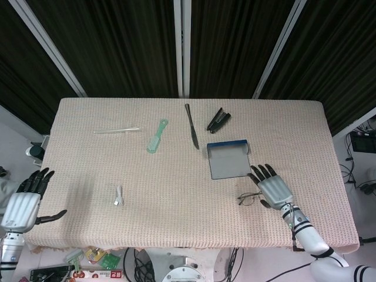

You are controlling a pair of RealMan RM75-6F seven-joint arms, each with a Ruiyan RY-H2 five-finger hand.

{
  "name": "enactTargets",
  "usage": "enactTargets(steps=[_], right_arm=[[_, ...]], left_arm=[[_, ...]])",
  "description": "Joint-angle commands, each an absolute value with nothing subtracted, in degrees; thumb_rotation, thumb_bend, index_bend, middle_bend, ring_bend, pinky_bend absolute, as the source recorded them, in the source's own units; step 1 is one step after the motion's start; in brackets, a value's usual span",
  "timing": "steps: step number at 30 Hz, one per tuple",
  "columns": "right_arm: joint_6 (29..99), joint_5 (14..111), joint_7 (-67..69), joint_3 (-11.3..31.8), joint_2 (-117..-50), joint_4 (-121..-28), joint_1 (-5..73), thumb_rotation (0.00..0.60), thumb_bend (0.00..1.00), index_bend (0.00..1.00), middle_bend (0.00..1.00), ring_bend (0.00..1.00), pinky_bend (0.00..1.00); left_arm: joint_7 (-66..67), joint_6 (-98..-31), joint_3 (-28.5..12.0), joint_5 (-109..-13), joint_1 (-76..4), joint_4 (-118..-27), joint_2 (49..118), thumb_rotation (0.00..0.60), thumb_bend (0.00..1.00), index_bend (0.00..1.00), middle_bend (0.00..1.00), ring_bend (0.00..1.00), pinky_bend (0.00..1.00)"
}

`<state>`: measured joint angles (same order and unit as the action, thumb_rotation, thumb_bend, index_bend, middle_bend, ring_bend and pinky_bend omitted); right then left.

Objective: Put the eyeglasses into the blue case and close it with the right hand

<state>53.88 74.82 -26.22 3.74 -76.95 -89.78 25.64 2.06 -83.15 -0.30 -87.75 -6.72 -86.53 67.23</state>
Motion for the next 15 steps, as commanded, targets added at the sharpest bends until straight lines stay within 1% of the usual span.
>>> enactTargets(steps=[1, 5, 13, 15], right_arm=[[54.45, 74.91, -25.61, 3.53, -77.60, -89.21, 25.77, 0.600, 0.15, 0.19, 0.00, 0.00, 0.00], [54.94, 74.95, -25.28, 3.24, -78.18, -88.40, 25.97, 0.600, 0.15, 0.26, 0.00, 0.00, 0.00], [55.43, 74.55, -24.38, 3.11, -79.51, -87.15, 26.57, 0.600, 0.18, 0.31, 0.00, 0.00, 0.00], [55.56, 74.77, -23.86, 2.99, -79.77, -86.77, 26.68, 0.600, 0.18, 0.35, 0.00, 0.00, 0.00]], left_arm=[[1.80, -83.24, -0.28, -87.66, -6.59, -86.31, 67.25, 0.410, 0.09, 0.05, 0.05, 0.04, 0.18], [1.60, -83.25, -0.29, -87.71, -6.59, -86.03, 67.33, 0.408, 0.09, 0.05, 0.05, 0.04, 0.18], [1.52, -82.96, -0.08, -87.63, -6.52, -85.76, 67.29, 0.409, 0.09, 0.05, 0.05, 0.04, 0.18], [1.60, -82.88, -0.09, -87.50, -6.49, -85.77, 67.17, 0.409, 0.09, 0.05, 0.05, 0.04, 0.18]])
